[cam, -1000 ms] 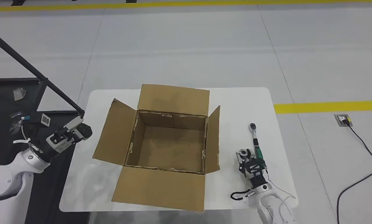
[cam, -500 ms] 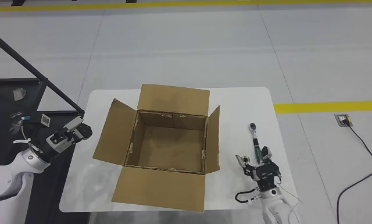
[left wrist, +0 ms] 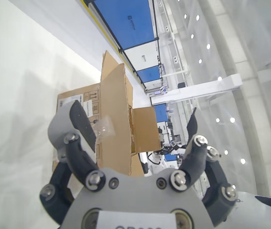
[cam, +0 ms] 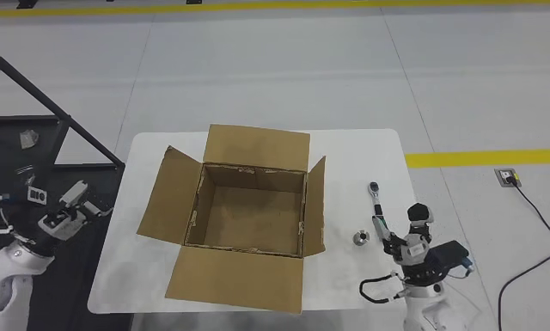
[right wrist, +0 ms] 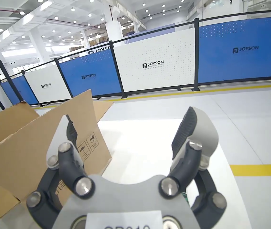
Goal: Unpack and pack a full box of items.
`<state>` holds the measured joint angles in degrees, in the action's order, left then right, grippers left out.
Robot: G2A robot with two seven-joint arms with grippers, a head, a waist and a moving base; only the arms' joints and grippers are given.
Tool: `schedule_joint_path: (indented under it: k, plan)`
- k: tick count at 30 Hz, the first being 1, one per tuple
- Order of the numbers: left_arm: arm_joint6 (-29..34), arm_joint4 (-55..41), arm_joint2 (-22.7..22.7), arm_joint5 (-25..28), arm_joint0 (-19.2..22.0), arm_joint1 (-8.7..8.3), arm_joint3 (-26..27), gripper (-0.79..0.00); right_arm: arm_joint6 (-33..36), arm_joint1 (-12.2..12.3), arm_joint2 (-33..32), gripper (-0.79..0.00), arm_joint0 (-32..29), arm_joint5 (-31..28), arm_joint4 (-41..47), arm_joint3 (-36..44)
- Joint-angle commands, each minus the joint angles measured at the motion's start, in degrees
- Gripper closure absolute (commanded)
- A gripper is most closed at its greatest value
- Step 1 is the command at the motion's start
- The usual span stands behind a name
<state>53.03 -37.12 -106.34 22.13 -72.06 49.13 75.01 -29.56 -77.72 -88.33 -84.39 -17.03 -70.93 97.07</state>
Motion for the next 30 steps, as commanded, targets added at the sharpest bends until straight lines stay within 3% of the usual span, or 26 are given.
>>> schedule_joint_path:
  k: [1,7,12,14,20,23,30]
  plan:
    - [1.4,-4.4,-0.6,-1.3,-1.2,0.14,-0.3,-0.785,1.3,0.0,0.3,-0.785,0.2,-0.7,0.4,-0.3]
    - [1.8,-7.7,-1.2,-3.9,-2.4,0.37,0.3,-0.785,14.5,0.5,3.3,-0.785,6.5,-11.0,3.1,-0.2]
    - [-1.4,-3.6,-0.5,-3.5,-2.6,0.49,3.2,-0.785,33.1,1.1,5.5,-0.785,13.6,-20.7,14.2,2.4]
    - [-2.6,-2.1,-0.2,-3.5,-2.9,0.55,4.2,-0.785,41.3,1.4,5.4,-0.785,16.1,-21.3,19.6,2.5]
    - [-10.0,-2.7,-0.9,-2.8,-4.6,1.16,3.9,-0.785,41.3,1.4,5.4,-0.785,16.1,-21.3,19.6,2.5]
    - [-10.6,-3.2,-0.9,-3.1,-4.8,1.25,3.7,-0.785,41.7,1.4,5.7,-0.785,16.0,-21.4,19.7,2.3]
    - [-10.6,-3.2,-0.9,-3.1,-4.8,1.25,3.7,-0.785,54.7,1.6,8.4,-0.785,21.8,-18.5,35.0,-3.6]
